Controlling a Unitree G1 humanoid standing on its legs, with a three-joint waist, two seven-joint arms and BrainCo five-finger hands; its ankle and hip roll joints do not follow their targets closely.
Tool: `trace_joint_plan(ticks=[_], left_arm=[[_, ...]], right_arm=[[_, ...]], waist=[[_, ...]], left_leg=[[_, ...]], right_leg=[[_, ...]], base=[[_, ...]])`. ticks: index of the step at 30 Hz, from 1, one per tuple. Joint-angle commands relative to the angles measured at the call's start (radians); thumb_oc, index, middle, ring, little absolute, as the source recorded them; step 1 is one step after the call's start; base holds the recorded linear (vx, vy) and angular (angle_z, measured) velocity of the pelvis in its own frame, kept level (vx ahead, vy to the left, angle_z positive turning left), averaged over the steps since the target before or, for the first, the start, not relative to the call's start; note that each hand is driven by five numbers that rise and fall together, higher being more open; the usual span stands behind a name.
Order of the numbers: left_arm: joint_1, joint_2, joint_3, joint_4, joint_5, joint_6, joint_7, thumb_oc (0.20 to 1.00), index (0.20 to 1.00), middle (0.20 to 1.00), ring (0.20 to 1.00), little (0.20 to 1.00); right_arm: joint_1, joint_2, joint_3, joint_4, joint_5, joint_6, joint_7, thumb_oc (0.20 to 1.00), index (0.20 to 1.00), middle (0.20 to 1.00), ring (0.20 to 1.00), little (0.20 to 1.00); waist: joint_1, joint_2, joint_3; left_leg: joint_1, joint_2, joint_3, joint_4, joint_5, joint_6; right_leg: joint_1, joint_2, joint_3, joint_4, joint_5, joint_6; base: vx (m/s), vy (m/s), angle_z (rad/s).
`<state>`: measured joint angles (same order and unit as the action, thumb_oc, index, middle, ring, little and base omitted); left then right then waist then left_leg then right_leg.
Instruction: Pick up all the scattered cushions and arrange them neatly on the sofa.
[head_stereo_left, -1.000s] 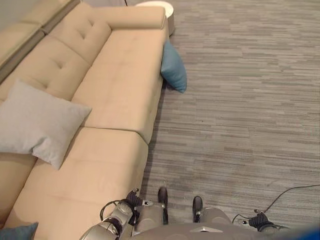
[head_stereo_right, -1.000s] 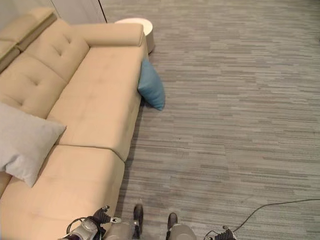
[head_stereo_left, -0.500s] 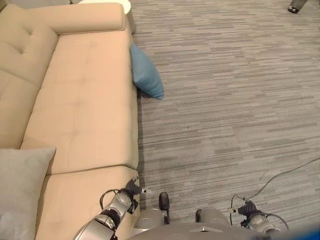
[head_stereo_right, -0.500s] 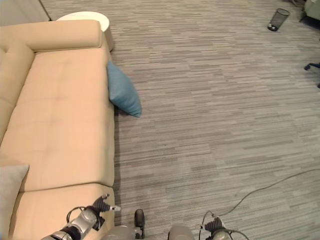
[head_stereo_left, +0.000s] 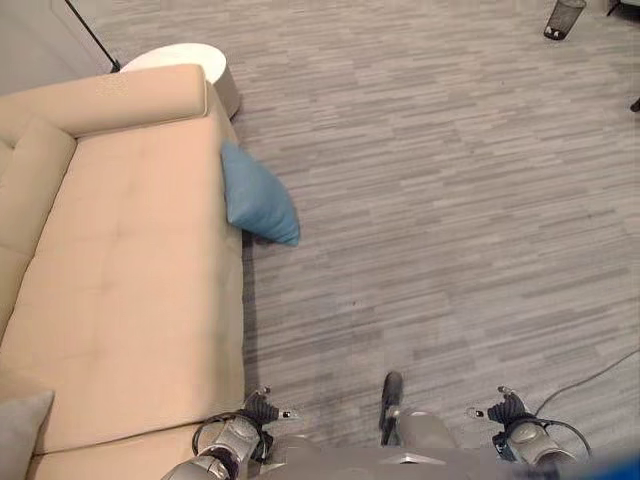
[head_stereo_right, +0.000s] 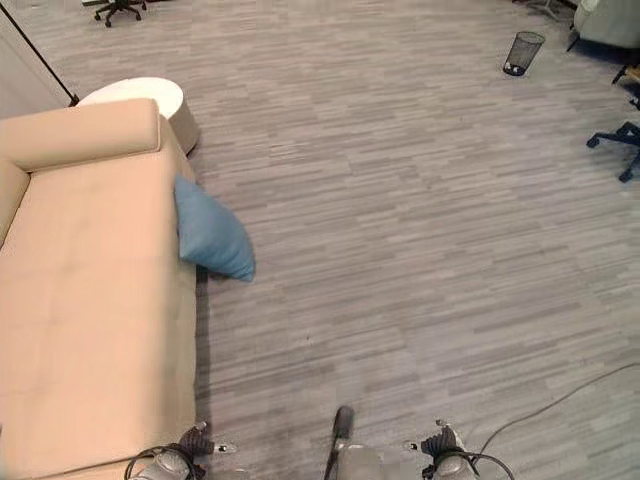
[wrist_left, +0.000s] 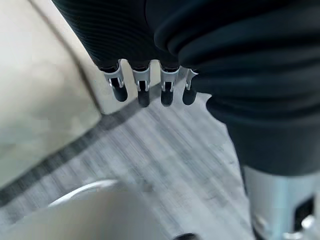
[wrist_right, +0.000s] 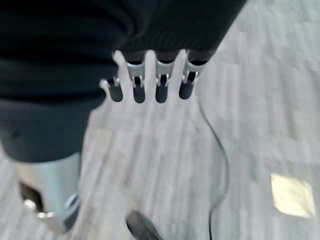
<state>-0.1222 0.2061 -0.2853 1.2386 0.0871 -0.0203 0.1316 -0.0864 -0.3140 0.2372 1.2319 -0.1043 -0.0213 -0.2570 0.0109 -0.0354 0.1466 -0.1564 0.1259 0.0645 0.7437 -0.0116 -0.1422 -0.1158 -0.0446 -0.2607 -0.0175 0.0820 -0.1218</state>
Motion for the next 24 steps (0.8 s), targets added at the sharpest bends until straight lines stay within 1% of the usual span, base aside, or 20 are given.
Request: trace_joint_plan(ticks=[1,3,4,5,7,8,9,10,11,12,14,15,16,17,18,19,20,22,23,24], left_arm=[[-0.036,-0.027,-0.035,-0.026,-0.032,-0.015,0.014,1.000,1.000,1.000,1.000,1.000],[-0.034,-0.029,-0.042,-0.028,-0.027,-0.016,0.017,1.000,1.000,1.000,1.000,1.000],[-0.034,-0.029,-0.047,-0.034,-0.024,-0.017,0.017,1.000,1.000,1.000,1.000,1.000],[-0.035,-0.027,-0.050,-0.037,-0.020,-0.019,0.025,1.000,1.000,1.000,1.000,1.000],[-0.032,-0.025,-0.049,-0.038,-0.017,-0.020,0.027,1.000,1.000,1.000,1.000,1.000],[-0.026,-0.022,-0.046,-0.033,-0.014,-0.019,0.027,1.000,1.000,1.000,1.000,1.000],[-0.005,-0.018,-0.032,-0.026,-0.009,-0.014,0.026,1.000,1.000,1.000,1.000,1.000],[0.003,-0.017,-0.028,-0.025,-0.007,-0.015,0.023,1.000,1.000,1.000,1.000,1.000],[0.003,-0.017,-0.028,-0.025,-0.007,-0.015,0.023,1.000,1.000,1.000,1.000,1.000],[0.009,-0.018,-0.024,-0.022,-0.007,-0.014,0.021,1.000,1.000,1.000,1.000,1.000],[0.011,-0.015,-0.022,-0.021,-0.011,-0.013,0.019,1.000,1.000,1.000,1.000,1.000],[0.009,-0.015,-0.018,-0.018,-0.014,-0.012,0.017,1.000,1.000,1.000,1.000,1.000],[0.005,-0.008,-0.021,-0.027,-0.013,-0.011,0.018,1.000,1.000,1.000,1.000,1.000],[0.002,-0.006,-0.021,-0.029,-0.018,-0.011,0.019,1.000,1.000,1.000,1.000,1.000],[0.001,-0.007,-0.021,-0.029,-0.018,-0.011,0.019,1.000,1.000,1.000,1.000,1.000],[-0.004,0.001,-0.023,-0.032,-0.022,-0.013,0.022,1.000,1.000,1.000,1.000,1.000],[-0.010,0.003,-0.026,-0.038,-0.028,-0.019,0.025,1.000,1.000,1.000,1.000,1.000],[-0.018,0.003,-0.031,-0.035,-0.027,-0.020,0.024,1.000,1.000,1.000,1.000,1.000],[-0.021,0.004,-0.033,-0.035,-0.025,-0.020,0.021,1.000,1.000,1.000,1.000,1.000],[-0.023,0.003,-0.035,-0.031,-0.023,-0.021,0.019,1.000,1.000,1.000,1.000,1.000]], right_arm=[[-0.012,-0.054,0.004,0.007,0.021,-0.003,-0.018,1.000,1.000,1.000,1.000,1.000],[-0.007,-0.057,0.003,0.008,0.024,-0.006,-0.022,1.000,1.000,1.000,1.000,1.000],[0.005,-0.061,0.004,0.015,0.019,-0.003,-0.024,1.000,1.000,1.000,1.000,1.000],[0.009,-0.060,0.006,0.021,0.019,-0.004,-0.031,1.000,1.000,1.000,1.000,1.000],[0.013,-0.057,0.004,0.021,0.020,-0.002,-0.031,1.000,1.000,1.000,1.000,1.000],[0.016,-0.055,0.004,0.022,0.021,0.001,-0.031,1.000,1.000,1.000,1.000,1.000],[0.026,-0.045,0.010,0.021,0.005,0.004,-0.025,1.000,1.000,1.000,1.000,1.000],[0.032,-0.041,0.017,0.024,-0.005,0.006,-0.023,1.000,1.000,1.000,1.000,1.000],[0.032,-0.040,0.017,0.024,-0.005,0.006,-0.023,1.000,1.000,1.000,1.000,1.000],[0.034,-0.035,0.017,0.027,-0.007,0.006,-0.022,1.000,1.000,1.000,1.000,1.000],[0.040,-0.027,0.014,0.026,-0.013,0.008,-0.011,1.000,1.000,1.000,1.000,1.000],[0.036,-0.028,0.014,0.027,-0.024,0.009,-0.007,1.000,1.000,1.000,1.000,1.000],[0.031,-0.031,0.006,0.020,-0.025,0.009,-0.004,1.000,1.000,1.000,1.000,1.000],[0.027,-0.035,0.001,0.016,-0.019,0.009,-0.004,1.000,1.000,1.000,1.000,1.000],[0.026,-0.035,0.001,0.016,-0.019,0.009,-0.003,1.000,1.000,1.000,1.000,1.000],[0.020,-0.035,-0.003,0.010,-0.014,0.005,-0.006,1.000,1.000,1.000,1.000,1.000],[0.010,-0.039,-0.002,0.009,-0.008,0.001,-0.006,1.000,1.000,1.000,1.000,1.000],[0.003,-0.040,0.002,0.006,0.001,-0.002,-0.005,1.000,1.000,1.000,1.000,1.000],[0.002,-0.039,0.002,0.004,0.005,-0.003,-0.005,1.000,1.000,1.000,1.000,1.000],[0.003,-0.038,0.004,0.003,0.010,-0.002,-0.006,1.000,1.000,1.000,1.000,1.000]], waist=[[-0.012,0.001,0.081],[-0.003,0.003,0.076],[0.007,0.012,0.073],[0.020,0.025,0.072],[0.032,0.040,0.067],[0.043,0.041,0.063],[0.052,0.035,0.034],[0.060,0.030,0.024],[0.060,0.028,0.023],[0.068,0.016,0.015],[0.073,0.005,0.001],[0.072,0.003,-0.002],[0.055,0.003,0.012],[0.046,0.008,0.020],[0.047,0.011,0.017],[0.032,0.037,0.027],[0.011,0.057,0.043],[-0.007,0.062,0.052],[-0.016,0.058,0.057],[-0.026,0.050,0.060]], left_leg=[[-0.024,-0.035,0.064,-0.202,-0.037,0.081],[-0.057,-0.052,0.082,-0.288,-0.055,0.090],[-0.076,-0.066,0.107,-0.408,-0.037,0.093],[-0.090,-0.078,0.115,-0.537,0.039,0.085],[-0.105,-0.095,0.122,-0.623,0.089,0.076],[-0.110,-0.107,0.133,-0.651,0.109,0.074],[-0.083,-0.110,0.159,-0.667,0.092,0.099],[-0.085,-0.119,0.153,-0.651,0.081,0.113],[-0.086,-0.120,0.154,-0.648,0.079,0.114],[-0.086,-0.127,0.150,-0.633,0.067,0.120],[-0.064,-0.143,0.151,-0.627,0.037,0.142],[-0.044,-0.156,0.151,-0.635,0.016,0.159],[-0.008,-0.175,0.140,-0.641,-0.007,0.185],[0.009,-0.180,0.134,-0.644,-0.015,0.194],[0.005,-0.177,0.134,-0.645,-0.014,0.194],[0.052,-0.167,0.113,-0.663,-0.027,0.202],[0.098,-0.171,0.079,-0.684,-0.036,0.200],[0.121,-0.178,0.048,-0.690,-0.046,0.196],[0.131,-0.185,0.032,-0.685,-0.054,0.194],[0.142,-0.196,0.011,-0.682,-0.064,0.193]], right_leg=[[0.083,-0.048,0.015,0.055,-0.151,0.169],[0.113,-0.038,0.020,0.037,-0.162,0.178],[0.141,-0.024,0.022,0.021,-0.173,0.186],[0.176,0.000,0.027,0.007,-0.190,0.193],[0.211,0.027,0.039,0.000,-0.209,0.193],[0.243,0.039,0.059,0.002,-0.230,0.190],[0.273,0.040,0.077,0.016,-0.261,0.190],[0.284,0.033,0.080,0.026,-0.274,0.192],[0.283,0.031,0.081,0.028,-0.275,0.193],[0.292,0.021,0.078,0.050,-0.279,0.201],[0.276,-0.002,0.079,0.129,-0.278,0.223],[0.242,-0.021,0.076,0.214,-0.259,0.249],[0.159,-0.061,0.081,0.395,-0.163,0.303],[0.124,-0.070,0.085,0.470,-0.115,0.322],[0.121,-0.066,0.085,0.466,-0.110,0.321],[0.045,-0.069,0.086,0.560,-0.097,0.314],[-0.019,-0.068,0.079,0.547,-0.139,0.288],[-0.063,-0.036,0.110,0.460,-0.174,0.260],[-0.072,-0.022,0.132,0.418,-0.175,0.254],[-0.093,-0.003,0.170,0.348,-0.162,0.250]], base=[[0.26,-0.168,-0.17],[0.32,-0.119,-0.14],[0.45,-0.101,-0.46],[0.44,-0.073,-0.50],[0.39,-0.048,-0.29],[0.65,0.005,-0.57],[0.66,0.030,-0.66],[0.46,0.047,-0.73],[0.26,0.020,-0.58],[0.23,0.024,-0.51],[0.30,0.091,-0.09],[0.29,0.168,0.26],[0.25,0.146,0.12],[0.16,0.100,0.17],[0.21,0.049,0.49],[0.33,0.014,0.73],[0.41,-0.008,0.80],[0.29,-0.078,0.64],[0.24,-0.113,0.71],[0.23,-0.118,0.68]])
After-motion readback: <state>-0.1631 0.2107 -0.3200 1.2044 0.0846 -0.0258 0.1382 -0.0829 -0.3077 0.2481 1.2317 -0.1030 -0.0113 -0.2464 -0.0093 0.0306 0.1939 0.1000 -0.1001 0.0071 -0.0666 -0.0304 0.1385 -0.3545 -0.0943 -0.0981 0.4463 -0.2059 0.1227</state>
